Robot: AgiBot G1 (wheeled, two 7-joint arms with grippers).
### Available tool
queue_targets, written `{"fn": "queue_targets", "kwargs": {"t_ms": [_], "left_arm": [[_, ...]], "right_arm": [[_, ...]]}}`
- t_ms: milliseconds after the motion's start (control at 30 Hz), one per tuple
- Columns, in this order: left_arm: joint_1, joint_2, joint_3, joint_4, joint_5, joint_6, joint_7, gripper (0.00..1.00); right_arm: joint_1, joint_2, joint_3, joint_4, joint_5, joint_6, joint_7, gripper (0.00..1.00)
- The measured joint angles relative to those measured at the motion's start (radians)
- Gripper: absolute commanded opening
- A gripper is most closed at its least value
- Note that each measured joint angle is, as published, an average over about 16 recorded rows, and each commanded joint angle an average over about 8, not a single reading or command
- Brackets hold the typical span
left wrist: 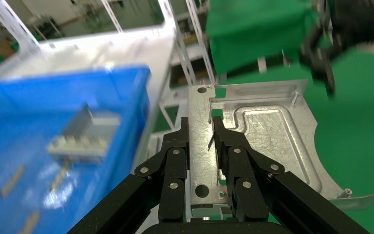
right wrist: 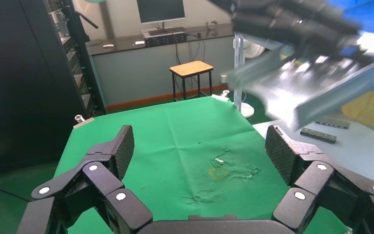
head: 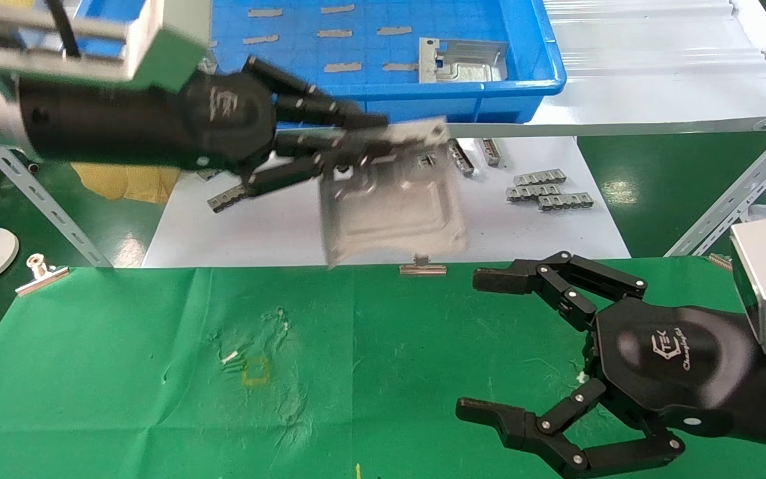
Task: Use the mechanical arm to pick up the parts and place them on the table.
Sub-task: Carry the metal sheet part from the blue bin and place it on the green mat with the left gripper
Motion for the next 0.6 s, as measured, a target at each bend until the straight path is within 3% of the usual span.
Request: {"fn": "queue_targets", "kwargs": {"t_ms": [333, 600], "left_arm": [[0.058, -0.138, 0.128, -0.12, 0.006, 0.022, 0.067, 0.0], [0.102, -0.159, 0.233, -0.079, 0.068, -0.004, 0.151, 0.0]], "right_arm": [[0.0, 0.0, 0.0, 0.0, 0.0, 0.0, 0.0, 1.0], [0.0, 0.0, 0.0, 0.0, 0.0, 0.0, 0.0, 1.0]]}}
